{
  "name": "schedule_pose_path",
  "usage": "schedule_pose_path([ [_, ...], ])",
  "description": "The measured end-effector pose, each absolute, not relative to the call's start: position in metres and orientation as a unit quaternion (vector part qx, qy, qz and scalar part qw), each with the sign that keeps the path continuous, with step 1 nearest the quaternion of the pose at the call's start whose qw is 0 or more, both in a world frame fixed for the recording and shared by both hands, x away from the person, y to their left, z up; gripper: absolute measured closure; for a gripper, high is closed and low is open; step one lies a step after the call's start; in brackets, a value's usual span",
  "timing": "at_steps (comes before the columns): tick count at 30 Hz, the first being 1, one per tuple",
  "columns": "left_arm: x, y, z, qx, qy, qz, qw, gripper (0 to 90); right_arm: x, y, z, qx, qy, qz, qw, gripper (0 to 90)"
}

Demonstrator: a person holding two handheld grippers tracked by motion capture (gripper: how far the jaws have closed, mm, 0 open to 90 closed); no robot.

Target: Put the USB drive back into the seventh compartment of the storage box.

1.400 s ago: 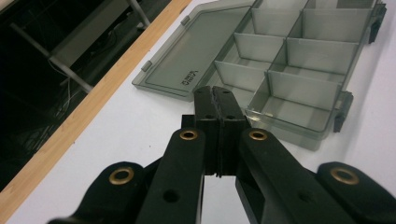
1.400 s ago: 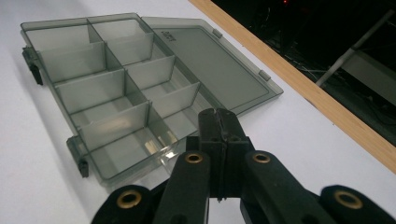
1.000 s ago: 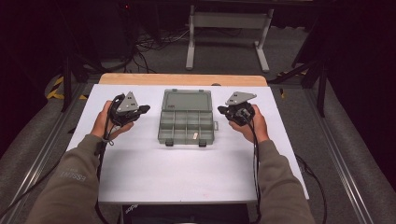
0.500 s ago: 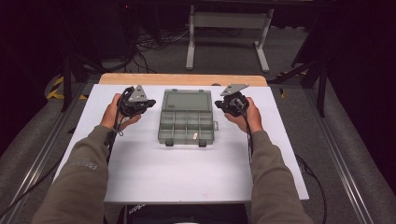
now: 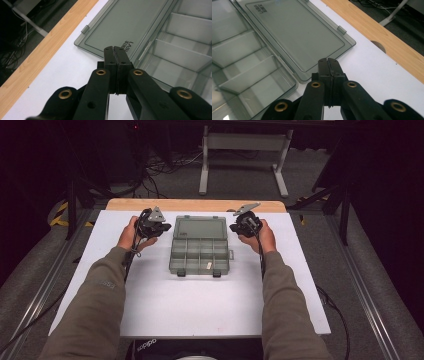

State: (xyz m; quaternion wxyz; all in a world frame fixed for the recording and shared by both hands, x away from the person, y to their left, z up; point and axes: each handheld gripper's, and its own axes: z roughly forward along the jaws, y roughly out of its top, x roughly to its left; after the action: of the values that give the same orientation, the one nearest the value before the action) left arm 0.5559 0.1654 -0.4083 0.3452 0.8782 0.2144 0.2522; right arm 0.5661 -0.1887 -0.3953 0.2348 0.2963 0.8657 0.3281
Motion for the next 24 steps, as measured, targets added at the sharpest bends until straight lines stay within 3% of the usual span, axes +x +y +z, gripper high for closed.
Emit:
schedule_pose_path([
  [24,0.583,0.163,-0.441,0.882,0.256,0.234,0.318,90.0,0.596,-0.180,-0.426,0.317,0.885,0.269,0.210,90.0],
])
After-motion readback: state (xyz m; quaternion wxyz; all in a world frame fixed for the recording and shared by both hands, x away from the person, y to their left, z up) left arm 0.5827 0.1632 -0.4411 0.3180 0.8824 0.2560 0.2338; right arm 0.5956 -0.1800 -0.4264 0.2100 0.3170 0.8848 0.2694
